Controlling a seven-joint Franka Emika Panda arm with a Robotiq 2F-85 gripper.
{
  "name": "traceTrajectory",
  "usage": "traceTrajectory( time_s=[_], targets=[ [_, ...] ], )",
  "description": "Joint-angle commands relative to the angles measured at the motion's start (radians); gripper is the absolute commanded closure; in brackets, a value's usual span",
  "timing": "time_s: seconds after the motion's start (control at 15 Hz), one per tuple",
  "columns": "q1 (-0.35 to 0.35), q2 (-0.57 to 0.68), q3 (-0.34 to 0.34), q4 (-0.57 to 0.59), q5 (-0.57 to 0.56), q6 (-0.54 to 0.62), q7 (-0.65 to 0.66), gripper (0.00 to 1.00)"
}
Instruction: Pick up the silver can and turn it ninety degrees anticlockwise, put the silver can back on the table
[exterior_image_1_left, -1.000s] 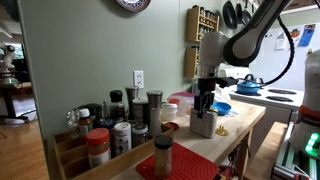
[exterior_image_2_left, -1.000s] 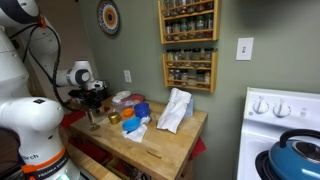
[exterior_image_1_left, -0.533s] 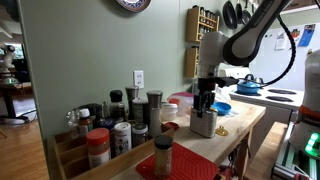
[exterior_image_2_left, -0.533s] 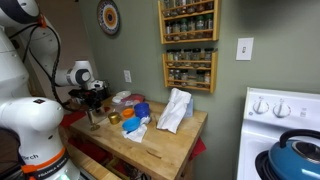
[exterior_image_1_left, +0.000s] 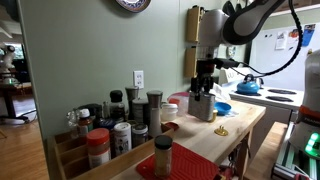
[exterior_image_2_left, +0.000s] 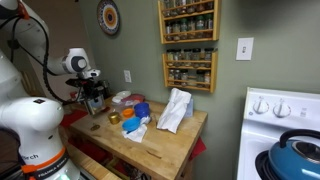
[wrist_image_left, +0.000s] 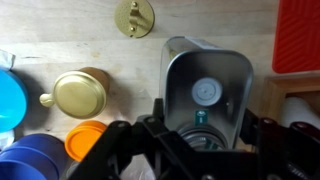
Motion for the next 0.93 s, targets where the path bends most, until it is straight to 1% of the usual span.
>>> traceTrajectory(
  time_s=[0.0, 0.27, 0.33, 0.4, 0.53, 0.87],
  targets=[
    [-0.017, -0.076, 0.016, 0.028, -0.036, -0.088, 0.042, 0.59],
    [-0.027, -0.093, 0.019, 0.051, -0.044, -0.126, 0.039, 0.59],
    [-0.025, -0.093, 0.017, 0.053, -0.050, -0.129, 0.017, 0.59],
    [-0.024, -0.093, 0.018, 0.056, -0.076, -0.138, -0.022, 0.59],
    [-0.003, -0.078, 0.006, 0.063, -0.081, -0.132, -0.137, 0.59],
    [0.046, -0.062, -0.020, 0.073, -0.037, -0.119, -0.419, 0.59]
  ],
)
